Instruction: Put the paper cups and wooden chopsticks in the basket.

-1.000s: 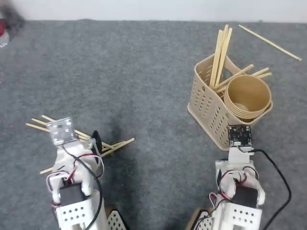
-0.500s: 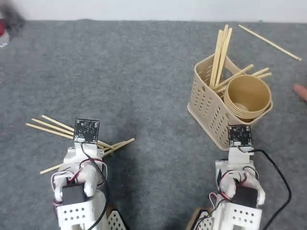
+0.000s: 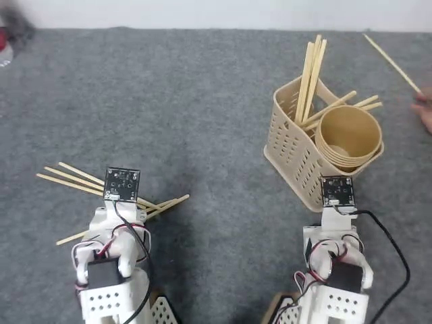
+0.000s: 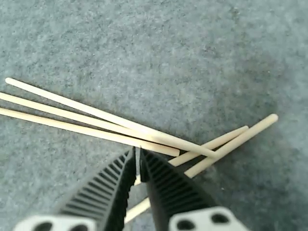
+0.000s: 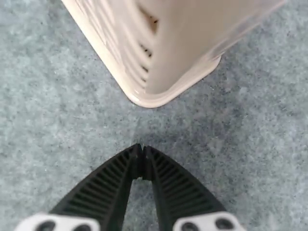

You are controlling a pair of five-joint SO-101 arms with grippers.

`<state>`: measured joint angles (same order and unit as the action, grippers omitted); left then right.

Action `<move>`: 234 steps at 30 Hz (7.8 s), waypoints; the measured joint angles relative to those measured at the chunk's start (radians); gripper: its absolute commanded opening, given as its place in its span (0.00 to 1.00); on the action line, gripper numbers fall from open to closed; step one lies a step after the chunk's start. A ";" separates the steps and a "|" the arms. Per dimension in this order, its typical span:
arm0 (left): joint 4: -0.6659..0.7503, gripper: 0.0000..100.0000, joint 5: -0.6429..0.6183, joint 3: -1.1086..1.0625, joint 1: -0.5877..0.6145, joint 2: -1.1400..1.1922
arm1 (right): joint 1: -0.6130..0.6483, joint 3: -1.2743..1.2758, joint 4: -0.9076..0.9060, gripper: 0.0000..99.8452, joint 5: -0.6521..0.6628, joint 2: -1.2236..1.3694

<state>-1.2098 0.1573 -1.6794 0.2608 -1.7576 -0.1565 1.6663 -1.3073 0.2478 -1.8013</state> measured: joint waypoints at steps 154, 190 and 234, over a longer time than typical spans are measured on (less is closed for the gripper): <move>0.123 0.01 -0.183 0.000 0.539 -0.002 | 0.878 -2.091 -0.163 0.21 0.614 2.499; 0.123 0.01 -0.183 0.000 0.539 -0.002 | 0.772 -2.409 -0.420 0.01 0.433 1.910; 0.123 0.01 -0.183 -0.012 0.480 -0.002 | 0.299 -1.132 0.815 0.20 -0.115 1.119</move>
<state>-1.0871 -0.0253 -1.6916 0.7411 -1.7591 0.1427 0.5340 -0.4925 0.1327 -0.6828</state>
